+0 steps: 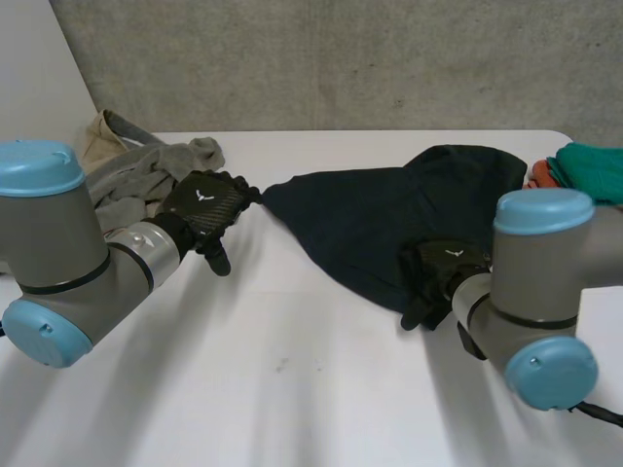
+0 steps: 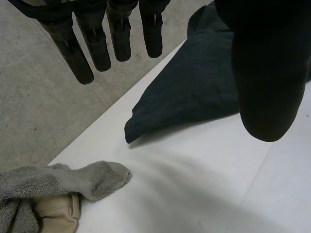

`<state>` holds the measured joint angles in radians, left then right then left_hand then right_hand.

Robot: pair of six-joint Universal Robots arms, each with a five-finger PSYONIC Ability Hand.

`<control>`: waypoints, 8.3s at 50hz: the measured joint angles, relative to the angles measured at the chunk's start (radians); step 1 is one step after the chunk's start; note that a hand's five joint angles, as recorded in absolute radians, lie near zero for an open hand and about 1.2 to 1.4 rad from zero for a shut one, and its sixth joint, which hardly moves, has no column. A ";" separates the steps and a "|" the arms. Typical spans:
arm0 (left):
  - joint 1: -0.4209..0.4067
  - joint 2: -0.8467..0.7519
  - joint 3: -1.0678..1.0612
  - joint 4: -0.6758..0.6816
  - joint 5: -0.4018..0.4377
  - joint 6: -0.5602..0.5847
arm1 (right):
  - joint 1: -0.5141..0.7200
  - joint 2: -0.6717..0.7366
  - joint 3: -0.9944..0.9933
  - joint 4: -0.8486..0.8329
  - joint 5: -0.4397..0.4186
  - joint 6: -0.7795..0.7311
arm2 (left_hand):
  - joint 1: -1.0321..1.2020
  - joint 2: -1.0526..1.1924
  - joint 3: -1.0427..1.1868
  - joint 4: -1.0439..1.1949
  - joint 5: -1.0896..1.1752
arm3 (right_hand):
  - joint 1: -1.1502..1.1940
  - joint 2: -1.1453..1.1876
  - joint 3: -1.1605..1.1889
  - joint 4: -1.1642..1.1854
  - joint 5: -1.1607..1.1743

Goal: Fold the laundry.

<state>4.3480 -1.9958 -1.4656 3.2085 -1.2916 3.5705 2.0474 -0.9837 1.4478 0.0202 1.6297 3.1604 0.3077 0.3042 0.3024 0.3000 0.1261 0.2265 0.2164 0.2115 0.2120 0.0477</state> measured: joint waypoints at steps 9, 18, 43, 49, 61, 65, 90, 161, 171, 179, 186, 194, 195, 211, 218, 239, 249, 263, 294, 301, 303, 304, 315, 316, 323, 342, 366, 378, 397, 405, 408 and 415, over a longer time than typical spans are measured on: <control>0.001 -0.001 -0.002 0.001 0.000 0.001 | 0.032 0.067 -0.008 -0.098 0.063 -0.016 | 0.000 0.000 0.000 0.000 0.000 | 0.145 0.142 0.161 0.163 0.158; 0.000 -0.005 -0.005 0.010 0.000 0.001 | 0.033 0.095 0.006 -0.196 0.091 -0.063 | 0.000 0.000 0.000 0.000 0.000 | 0.825 0.890 0.871 0.883 0.840; 0.006 -0.220 0.161 0.082 -0.009 -0.171 | 0.169 -0.393 0.093 -0.175 -0.021 -0.323 | -0.065 -0.071 -0.056 -0.069 -0.071 | 0.897 0.960 0.974 0.985 0.956; -0.005 -0.329 0.233 0.081 -0.011 -0.199 | 0.202 -0.499 0.123 -0.138 -0.023 -0.302 | -0.014 -0.017 -0.017 -0.019 -0.018 | 0.897 0.960 0.974 0.985 0.955; -0.034 -0.343 0.255 0.060 -0.031 -0.337 | 0.197 -0.604 0.175 -0.140 -0.027 -0.250 | 0.860 0.886 0.879 0.895 0.851 | 0.897 0.960 0.974 0.986 0.956; -0.017 -0.226 0.224 0.051 -0.066 -0.355 | 0.166 -0.608 0.171 -0.137 -0.028 -0.258 | 0.860 0.886 0.880 0.895 0.851 | 0.897 0.960 0.974 0.986 0.956; 0.068 0.583 0.094 -0.049 -0.103 -0.345 | -0.168 -0.603 -0.233 0.215 -0.223 -0.414 | 0.860 0.889 0.896 0.899 0.851 | 0.897 0.960 0.979 0.986 0.956; -0.187 0.323 -0.274 -0.382 -0.305 -0.082 | -0.157 -0.344 0.258 0.275 -0.204 -0.959 | 0.860 0.895 0.897 0.900 0.857 | 0.897 0.965 0.983 0.988 0.959; -0.400 0.427 -0.313 -0.675 -0.289 0.058 | -0.254 -0.537 0.350 0.551 -0.277 -1.114 | 0.860 0.895 0.897 0.900 0.857 | 0.897 0.965 0.983 0.988 0.959; -0.320 0.271 -0.162 -0.422 -0.291 0.089 | -0.262 -0.447 0.266 0.458 -0.311 -1.048 | 0.860 0.895 0.896 0.903 0.857 | 0.897 0.965 0.983 0.988 0.959; -0.213 -0.021 0.118 -0.025 -0.293 0.091 | -0.235 -0.213 0.029 0.209 -0.180 -0.831 | 0.860 0.895 0.897 0.903 0.857 | 0.897 0.965 0.983 0.988 0.959; -0.157 -0.351 0.444 0.199 -0.290 0.133 | -0.187 0.016 -0.180 -0.138 -0.073 -0.786 | 0.860 0.895 0.897 0.903 0.857 | 0.897 0.965 0.983 0.988 0.960; -0.151 -0.391 0.483 0.218 -0.288 0.142 | -0.183 0.049 -0.203 -0.193 -0.071 -0.791 | 0.860 0.895 0.897 0.903 0.857 | 0.897 0.965 0.983 0.988 0.960; -0.182 -0.599 0.669 0.395 -0.245 0.175 | -0.151 0.265 -0.330 -0.447 0.010 -0.783 | -0.099 -0.094 -0.089 -0.097 -0.076 | -0.001 -0.001 0.000 -0.001 -0.004; -0.205 -0.429 0.475 0.396 -0.244 0.128 | -0.157 0.030 -0.170 -0.119 -0.091 -0.610 | -0.099 -0.094 -0.089 -0.097 -0.076 | 0.000 0.002 0.002 0.001 -0.002; -0.199 -0.232 0.230 0.382 -0.247 -0.081 | -0.216 0.009 0.006 -0.065 -0.150 -0.484 | -0.099 -0.094 -0.089 -0.097 -0.076 | 0.909 0.965 0.968 0.973 0.953; -0.195 -0.191 0.208 0.380 -0.247 -0.081 | -0.307 -0.047 0.117 -0.143 0.002 -0.887 | -0.099 -0.094 -0.089 -0.097 -0.076 | 0.909 0.965 0.975 0.984 0.959; -0.190 -0.105 0.125 0.382 -0.246 -0.106 | -0.322 -0.144 0.137 -0.251 -0.083 -0.758 | -0.099 -0.094 -0.089 -0.097 -0.076 | 0.181 0.190 0.200 0.184 0.152; -0.190 -0.085 0.108 0.381 -0.241 -0.171 | -0.346 -0.043 0.080 -0.211 -0.155 -0.541 | -0.099 -0.094 -0.089 -0.097 -0.076 | 0.819 0.948 0.973 0.983 0.916; -0.192 -0.052 0.102 0.381 -0.243 -0.172 | -0.341 -0.117 0.095 -0.264 -0.093 -0.812 | -0.099 -0.094 -0.089 -0.097 -0.076 | 0.838 0.948 0.973 0.984 0.932; -0.192 -0.042 0.098 0.381 -0.243 -0.172 | -0.334 -0.123 0.092 -0.282 -0.094 -0.903 | -0.099 -0.094 -0.089 -0.097 -0.076 | 0.838 0.948 0.974 0.984 0.932; -0.192 -0.038 0.096 0.381 -0.243 -0.172 | -0.326 -0.123 0.090 -0.294 -0.099 -0.932 | -0.099 -0.094 -0.089 -0.097 -0.076 | 0.839 0.948 0.974 0.984 0.932; -0.189 -0.011 0.076 0.383 -0.247 -0.173 | -0.079 -0.064 0.154 -0.631 -0.500 -1.052 | -0.099 -0.094 -0.089 -0.097 -0.076 | 0.850 0.948 0.983 0.985 0.932; -0.188 -0.010 0.076 0.383 -0.247 -0.173 | -0.065 -0.053 0.162 -0.648 -0.541 -1.052 | -0.099 -0.094 -0.089 -0.097 -0.076 | 0.850 0.948 0.983 0.985 0.932; -0.179 -0.009 0.079 0.384 -0.248 -0.173 | 0.005 0.032 0.179 -0.682 -0.718 -1.032 | -0.099 -0.094 -0.089 -0.097 -0.076 | 0.352 0.361 0.378 0.374 0.354; -0.195 -0.130 0.257 0.340 -0.231 -0.217 | -0.100 -0.220 0.122 -0.414 -0.320 -0.093 | -0.099 -0.094 -0.089 -0.097 -0.076 | 0.001 0.000 0.000 -0.001 -0.003; -0.294 -0.546 0.583 0.053 -0.133 -0.078 | -0.150 0.041 -0.147 -0.036 -0.306 -0.205 | -0.099 -0.094 -0.089 -0.097 -0.076 | 0.001 0.000 0.000 -0.001 -0.003; -0.290 -0.586 0.658 -0.072 -0.154 -0.081 | -0.144 0.198 -0.272 0.014 -0.288 -0.307 | -0.099 -0.094 -0.089 -0.097 -0.076 | 0.001 0.000 0.000 -0.001 -0.003; -0.284 -0.157 0.484 -0.054 -0.146 -0.179 | -0.056 -0.171 0.082 -0.136 -0.209 -0.387 | -0.099 -0.094 -0.089 -0.097 -0.076 | 0.001 0.000 0.000 -0.001 -0.003; -0.271 -0.006 0.387 -0.056 0.009 -0.339 | 0.055 -0.151 0.273 -0.297 -0.156 -0.384 | -0.099 -0.094 -0.089 -0.097 -0.076 | 0.001 0.000 0.000 -0.001 -0.004; -0.259 0.021 0.354 -0.054 0.065 -0.372 | 0.076 -0.103 0.290 -0.372 -0.113 -0.385 | -0.099 -0.094 -0.089 -0.097 -0.076 | 0.001 0.000 0.000 -0.001 -0.004; -0.244 0.036 0.317 -0.051 0.103 -0.389 | 0.093 0.013 0.258 -0.544 -0.017 -0.398 | -0.099 -0.094 -0.089 -0.097 -0.076 | 0.001 0.000 0.000 -0.001 -0.004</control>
<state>4.1039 -1.9597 -1.1488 3.1572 -1.1889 3.1814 2.1404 -0.9706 1.7060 -0.5238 1.6130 2.7622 0.2083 0.2102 0.2134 0.2030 0.0502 0.2275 0.2164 0.2117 0.2115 0.0442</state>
